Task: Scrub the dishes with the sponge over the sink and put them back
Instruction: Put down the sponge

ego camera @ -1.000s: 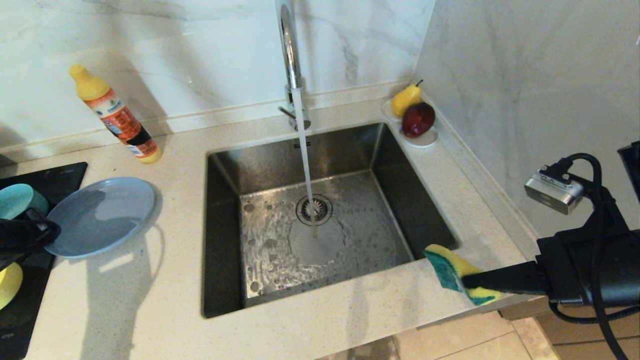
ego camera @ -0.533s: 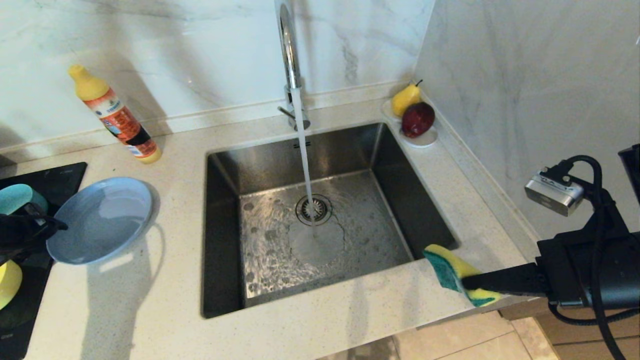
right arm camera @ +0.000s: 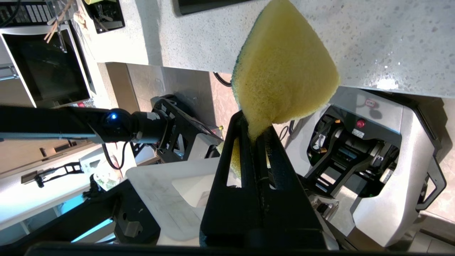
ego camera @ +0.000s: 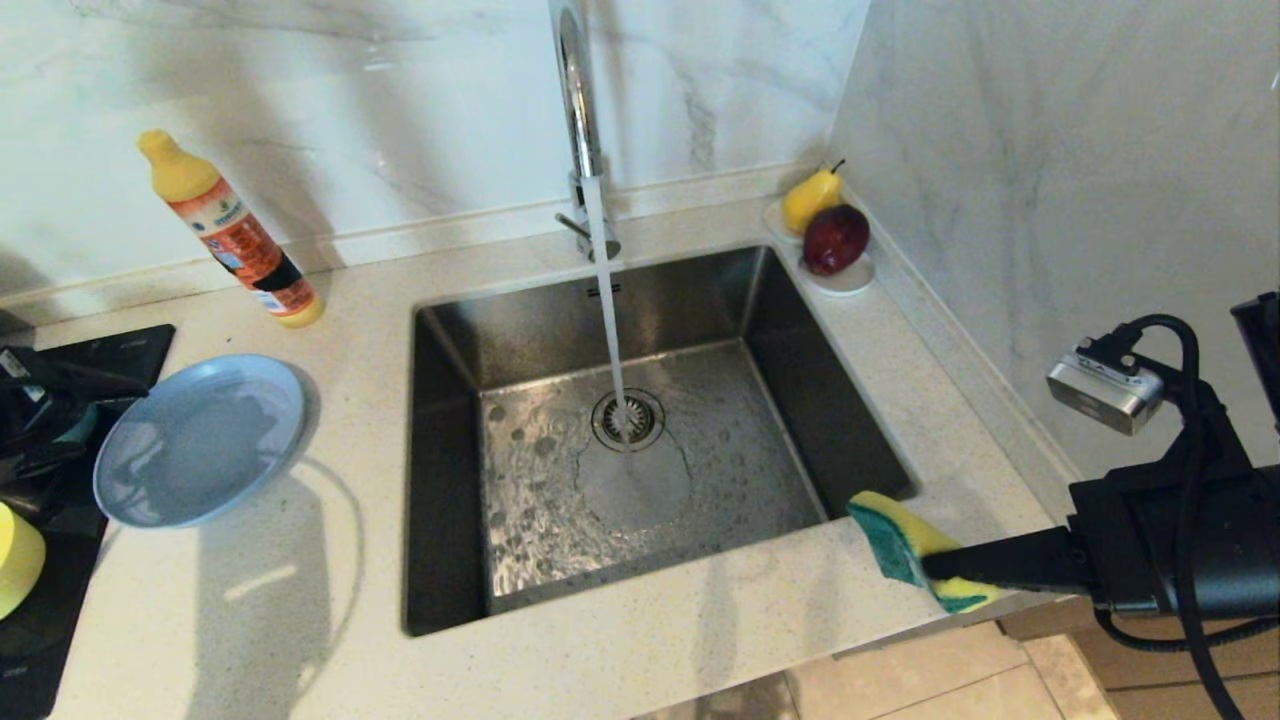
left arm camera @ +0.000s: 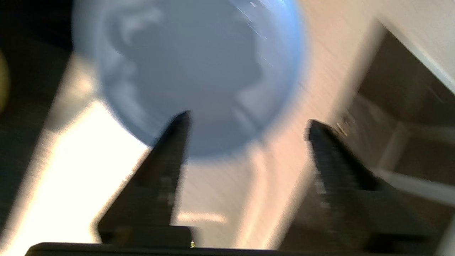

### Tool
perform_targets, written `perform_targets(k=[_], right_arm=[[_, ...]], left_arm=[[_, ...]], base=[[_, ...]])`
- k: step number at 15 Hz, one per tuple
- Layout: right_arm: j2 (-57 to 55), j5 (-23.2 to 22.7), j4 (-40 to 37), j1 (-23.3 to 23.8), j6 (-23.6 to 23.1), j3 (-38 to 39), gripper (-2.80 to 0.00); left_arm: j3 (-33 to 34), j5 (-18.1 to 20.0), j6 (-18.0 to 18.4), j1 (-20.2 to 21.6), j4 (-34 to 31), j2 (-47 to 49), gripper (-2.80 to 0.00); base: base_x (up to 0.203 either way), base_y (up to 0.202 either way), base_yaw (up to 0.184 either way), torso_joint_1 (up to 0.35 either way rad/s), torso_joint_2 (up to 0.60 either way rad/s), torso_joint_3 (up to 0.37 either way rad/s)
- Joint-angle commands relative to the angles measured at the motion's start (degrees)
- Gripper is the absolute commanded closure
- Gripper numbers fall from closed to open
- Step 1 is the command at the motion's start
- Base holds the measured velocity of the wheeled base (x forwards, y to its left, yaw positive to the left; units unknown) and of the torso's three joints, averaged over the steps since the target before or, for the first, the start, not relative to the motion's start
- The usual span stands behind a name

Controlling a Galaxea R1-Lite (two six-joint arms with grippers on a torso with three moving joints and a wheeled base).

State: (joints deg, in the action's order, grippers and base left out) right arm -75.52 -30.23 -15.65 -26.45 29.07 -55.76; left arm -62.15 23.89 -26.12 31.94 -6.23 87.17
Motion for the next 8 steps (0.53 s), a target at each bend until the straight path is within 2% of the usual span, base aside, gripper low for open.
perform_targets(k=[1, 5, 8], right_arm=[[0.4, 0.0, -0.2, -0.1, 0.3, -0.3, 0.00], [3.3, 1.4, -0.6, 0.1, 0.2, -0.2, 0.00], [3.6, 1.5, -0.3, 0.1, 0.2, 1.6, 0.00]], left_arm=[[0.9, 1.6, -0.1, -3.8, -1.1, -5.0, 0.00], [1.0, 2.9, 0.6, -13.2, -1.6, -8.8, 0.00], [3.0, 2.2, 3.3, -18.4, -1.8, -10.0, 0.00]], base=[[0.000, 0.000, 0.000, 0.000, 0.00, 0.000], [0.000, 0.000, 0.000, 0.000, 0.00, 0.000], [0.000, 0.000, 0.000, 0.000, 0.00, 0.000]])
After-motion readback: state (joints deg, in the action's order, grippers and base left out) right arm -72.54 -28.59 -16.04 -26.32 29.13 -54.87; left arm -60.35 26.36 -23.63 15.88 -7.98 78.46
